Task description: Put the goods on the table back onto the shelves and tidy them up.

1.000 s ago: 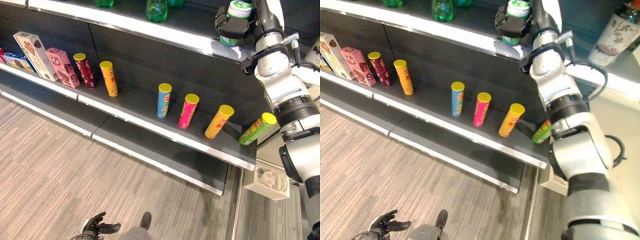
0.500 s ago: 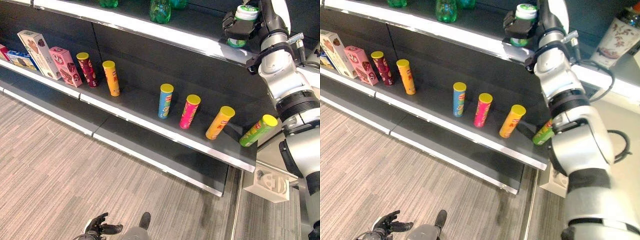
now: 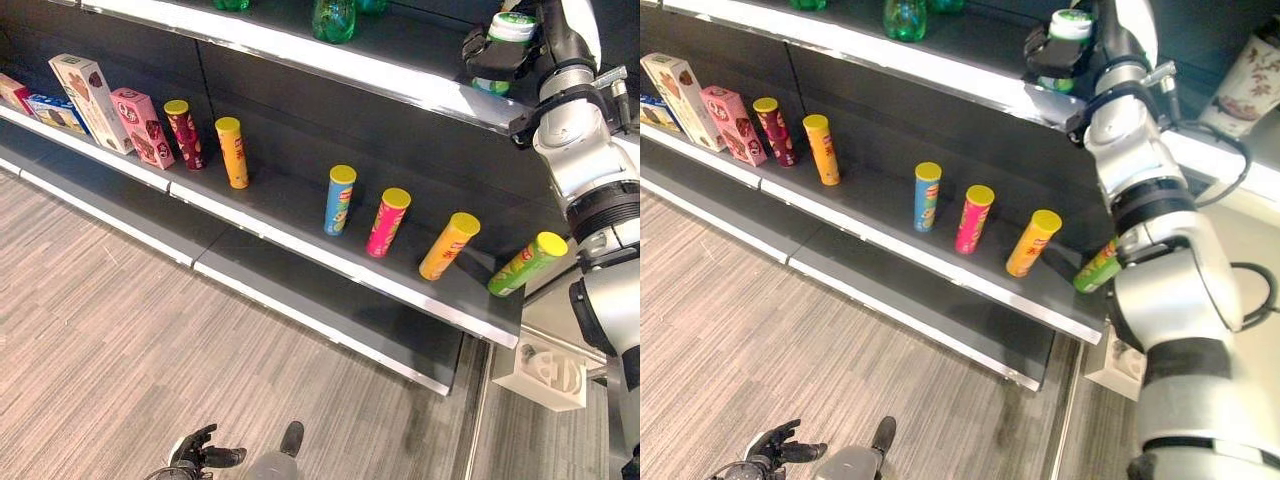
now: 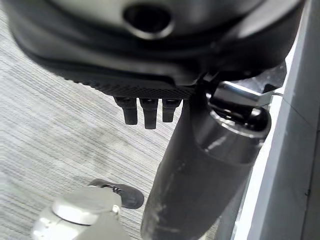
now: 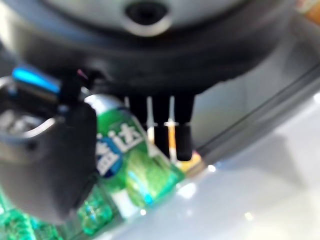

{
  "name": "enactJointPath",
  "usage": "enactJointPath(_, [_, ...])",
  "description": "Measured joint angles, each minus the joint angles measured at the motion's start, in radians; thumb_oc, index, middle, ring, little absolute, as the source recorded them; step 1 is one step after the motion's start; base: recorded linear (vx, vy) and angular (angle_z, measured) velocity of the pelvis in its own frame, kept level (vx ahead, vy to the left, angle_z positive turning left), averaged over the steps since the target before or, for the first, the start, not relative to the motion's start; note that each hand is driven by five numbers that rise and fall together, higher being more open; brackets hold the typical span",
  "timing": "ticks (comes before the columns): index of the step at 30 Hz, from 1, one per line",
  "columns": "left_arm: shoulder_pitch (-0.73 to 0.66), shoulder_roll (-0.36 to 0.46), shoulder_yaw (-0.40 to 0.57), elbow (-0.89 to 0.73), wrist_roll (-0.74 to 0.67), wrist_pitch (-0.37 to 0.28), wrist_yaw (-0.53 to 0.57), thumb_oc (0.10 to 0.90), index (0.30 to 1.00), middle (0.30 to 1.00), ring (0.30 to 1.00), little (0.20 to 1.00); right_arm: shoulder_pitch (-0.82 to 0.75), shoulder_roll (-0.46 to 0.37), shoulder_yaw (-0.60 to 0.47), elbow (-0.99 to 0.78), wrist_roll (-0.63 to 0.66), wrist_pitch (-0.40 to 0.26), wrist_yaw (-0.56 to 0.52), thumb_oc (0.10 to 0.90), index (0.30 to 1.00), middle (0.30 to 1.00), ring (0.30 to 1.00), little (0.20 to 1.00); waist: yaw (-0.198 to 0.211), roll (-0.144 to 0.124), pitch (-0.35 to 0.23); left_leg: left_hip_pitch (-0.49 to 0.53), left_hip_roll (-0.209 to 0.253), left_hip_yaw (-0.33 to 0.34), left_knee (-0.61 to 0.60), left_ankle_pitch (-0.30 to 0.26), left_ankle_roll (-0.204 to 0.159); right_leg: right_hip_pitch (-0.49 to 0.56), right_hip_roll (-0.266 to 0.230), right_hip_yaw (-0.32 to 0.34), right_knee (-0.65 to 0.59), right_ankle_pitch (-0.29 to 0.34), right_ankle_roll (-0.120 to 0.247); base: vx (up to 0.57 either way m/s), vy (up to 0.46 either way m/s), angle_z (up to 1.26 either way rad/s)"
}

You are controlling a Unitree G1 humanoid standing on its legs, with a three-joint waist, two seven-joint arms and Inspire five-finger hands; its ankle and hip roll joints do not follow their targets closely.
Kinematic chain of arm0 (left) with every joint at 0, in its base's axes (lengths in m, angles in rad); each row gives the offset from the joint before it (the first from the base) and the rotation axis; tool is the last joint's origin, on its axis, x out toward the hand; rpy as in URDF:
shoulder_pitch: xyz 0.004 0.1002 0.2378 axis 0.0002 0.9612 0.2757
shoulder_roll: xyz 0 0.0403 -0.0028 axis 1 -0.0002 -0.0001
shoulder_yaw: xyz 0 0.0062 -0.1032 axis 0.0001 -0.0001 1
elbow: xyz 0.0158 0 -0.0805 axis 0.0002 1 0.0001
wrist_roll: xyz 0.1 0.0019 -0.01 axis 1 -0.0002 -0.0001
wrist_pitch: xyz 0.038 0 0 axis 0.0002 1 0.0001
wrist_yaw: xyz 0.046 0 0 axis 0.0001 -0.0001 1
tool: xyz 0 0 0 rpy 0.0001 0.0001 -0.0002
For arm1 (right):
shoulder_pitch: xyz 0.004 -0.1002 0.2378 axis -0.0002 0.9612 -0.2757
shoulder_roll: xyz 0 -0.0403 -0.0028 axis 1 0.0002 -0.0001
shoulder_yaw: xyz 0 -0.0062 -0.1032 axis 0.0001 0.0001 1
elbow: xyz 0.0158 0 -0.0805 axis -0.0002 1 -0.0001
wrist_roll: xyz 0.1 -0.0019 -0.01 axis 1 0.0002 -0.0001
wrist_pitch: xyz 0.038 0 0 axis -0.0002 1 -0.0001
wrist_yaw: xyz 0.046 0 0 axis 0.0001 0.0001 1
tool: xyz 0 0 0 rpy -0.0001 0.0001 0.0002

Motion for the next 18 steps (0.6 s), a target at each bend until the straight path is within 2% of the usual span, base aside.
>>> enactJointPath(5, [0.001,0.000,0.000,0.003,0.000,0.002,0.000,0.800,0.900,0.900,0.900,0.900,0.000,0.000,0.000,0.000,0.003,0.000,0.001,0.400,0.300,0.300,0.300,0.300,0.000,0.002,-0.001,0.001,0.000,0.000,0.000,0.001,0.002,0.001,0.000,0.000,0.000,0.000,0.000,0.00,0.000,0.00])
enactJointPath(6, [0.000,0.000,0.000,0.003,0.000,0.002,0.000,0.800,0.900,0.900,0.900,0.900,0.000,0.000,0.000,0.000,0.003,0.000,0.001,0.800,0.900,0.900,0.900,0.900,0.000,0.002,-0.001,0.001,0.000,0.000,0.000,0.003,0.005,0.001,0.000,0.000,0.000,0.000,0.000,0.00,0.000,0.00])
enactJointPath(18, [-0.009,0.000,0.000,0.000,0.000,0.002,0.000,0.800,0.900,0.900,0.900,0.900,0.000,0.009,0.001,0.010,0.003,0.016,0.012,0.800,0.900,0.900,0.900,0.900,-0.003,0.002,-0.001,0.005,0.002,0.004,0.000,0.005,0.005,0.003,0.001,0.003,0.000,0.000,0.000,0.00,0.001,0.00])
